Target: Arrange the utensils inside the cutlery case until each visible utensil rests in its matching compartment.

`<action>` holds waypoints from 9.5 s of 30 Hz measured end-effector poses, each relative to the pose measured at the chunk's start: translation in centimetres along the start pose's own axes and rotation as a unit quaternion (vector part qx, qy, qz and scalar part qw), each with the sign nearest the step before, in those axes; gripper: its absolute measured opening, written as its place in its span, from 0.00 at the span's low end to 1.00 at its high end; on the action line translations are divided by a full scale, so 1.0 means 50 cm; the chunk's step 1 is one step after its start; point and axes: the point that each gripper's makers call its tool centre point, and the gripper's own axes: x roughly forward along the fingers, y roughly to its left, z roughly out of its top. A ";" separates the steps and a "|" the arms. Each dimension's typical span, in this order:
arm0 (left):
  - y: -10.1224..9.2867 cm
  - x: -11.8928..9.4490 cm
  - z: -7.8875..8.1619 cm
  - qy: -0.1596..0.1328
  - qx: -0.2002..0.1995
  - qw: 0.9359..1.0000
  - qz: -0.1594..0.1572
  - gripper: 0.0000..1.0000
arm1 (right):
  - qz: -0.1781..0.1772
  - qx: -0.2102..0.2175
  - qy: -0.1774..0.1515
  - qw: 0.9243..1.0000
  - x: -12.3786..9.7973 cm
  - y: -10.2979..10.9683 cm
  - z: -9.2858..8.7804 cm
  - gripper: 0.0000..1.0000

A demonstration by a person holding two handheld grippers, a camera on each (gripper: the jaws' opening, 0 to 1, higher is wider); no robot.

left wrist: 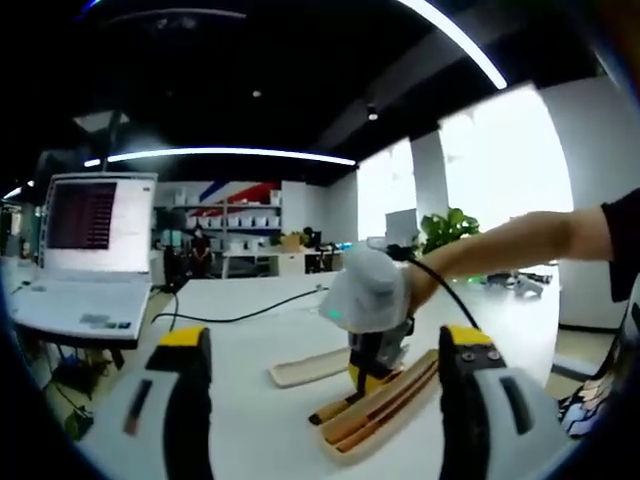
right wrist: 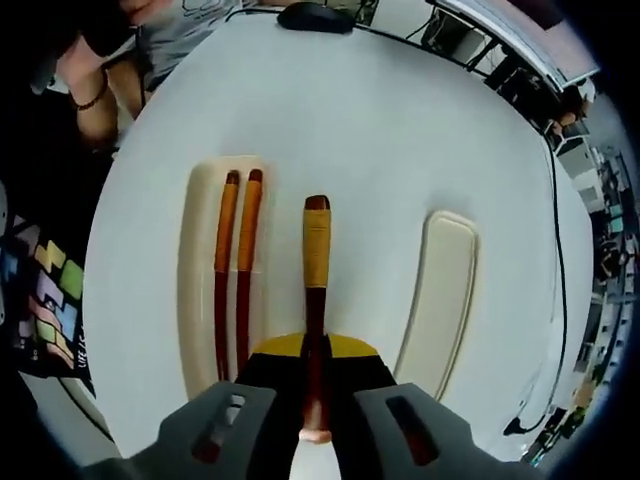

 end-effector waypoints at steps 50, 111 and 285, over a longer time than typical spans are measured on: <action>0.018 -0.011 0.008 -0.004 -0.005 1.000 0.014 1.00 | -0.031 -0.009 0.009 0.999 -0.015 -0.005 -0.024 0.00; 0.039 0.017 -0.046 0.032 0.000 0.999 0.006 0.93 | 0.039 -0.003 -0.013 0.999 0.001 -0.022 -0.013 0.08; -0.040 0.179 -0.269 0.351 0.258 0.853 -0.289 0.10 | -0.109 0.027 -0.095 0.989 -0.062 -0.037 -0.099 0.00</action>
